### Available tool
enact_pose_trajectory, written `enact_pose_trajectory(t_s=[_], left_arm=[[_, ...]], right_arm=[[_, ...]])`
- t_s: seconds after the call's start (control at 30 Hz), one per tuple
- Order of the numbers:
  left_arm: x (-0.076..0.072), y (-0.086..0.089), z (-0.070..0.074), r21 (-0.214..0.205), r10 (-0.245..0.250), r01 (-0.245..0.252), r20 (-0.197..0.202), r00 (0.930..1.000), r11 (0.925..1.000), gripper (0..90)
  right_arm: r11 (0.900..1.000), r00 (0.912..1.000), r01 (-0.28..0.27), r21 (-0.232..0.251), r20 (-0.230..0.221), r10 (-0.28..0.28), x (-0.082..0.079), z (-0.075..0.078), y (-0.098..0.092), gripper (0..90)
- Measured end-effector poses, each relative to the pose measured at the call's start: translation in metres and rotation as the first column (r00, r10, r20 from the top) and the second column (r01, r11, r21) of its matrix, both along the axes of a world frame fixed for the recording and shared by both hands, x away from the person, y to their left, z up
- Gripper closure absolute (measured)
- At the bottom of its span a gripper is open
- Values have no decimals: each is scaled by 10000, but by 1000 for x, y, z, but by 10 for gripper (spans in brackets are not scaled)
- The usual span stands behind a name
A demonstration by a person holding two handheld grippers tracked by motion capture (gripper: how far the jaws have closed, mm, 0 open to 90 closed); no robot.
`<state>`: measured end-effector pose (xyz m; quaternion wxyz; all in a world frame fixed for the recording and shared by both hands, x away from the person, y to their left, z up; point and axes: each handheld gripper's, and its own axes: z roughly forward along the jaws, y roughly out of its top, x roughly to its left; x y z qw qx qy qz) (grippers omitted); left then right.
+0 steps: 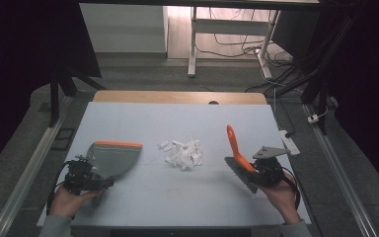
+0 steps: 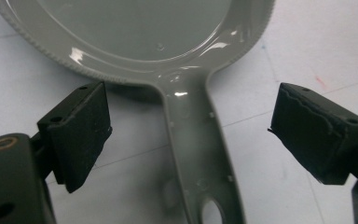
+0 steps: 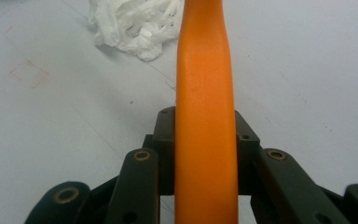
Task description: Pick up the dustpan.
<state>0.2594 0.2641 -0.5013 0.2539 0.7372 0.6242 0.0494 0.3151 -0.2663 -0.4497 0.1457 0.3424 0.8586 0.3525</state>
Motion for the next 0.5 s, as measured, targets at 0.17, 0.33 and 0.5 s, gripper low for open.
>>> enact_pose_trajectory(t_s=[0.17, 0.33, 0.5], left_arm=[[4, -2, -8, 29, 51, -50, -201, 9998, 10000, 162], [7, -1, -13, -148, 139, -144, -327, 9994, 9998, 235], [9, -1, -17, -346, 289, -304, -438, 9986, 9989, 315]], right_arm=[[10000, 10000, 19, -50, 8, -19, 0, -1, 1, 704], [10000, 10000, 40, -72, 3, -40, 0, -2, 1, 704], [9999, 10000, 24, -102, 3, -24, 0, -2, 2, 704]])
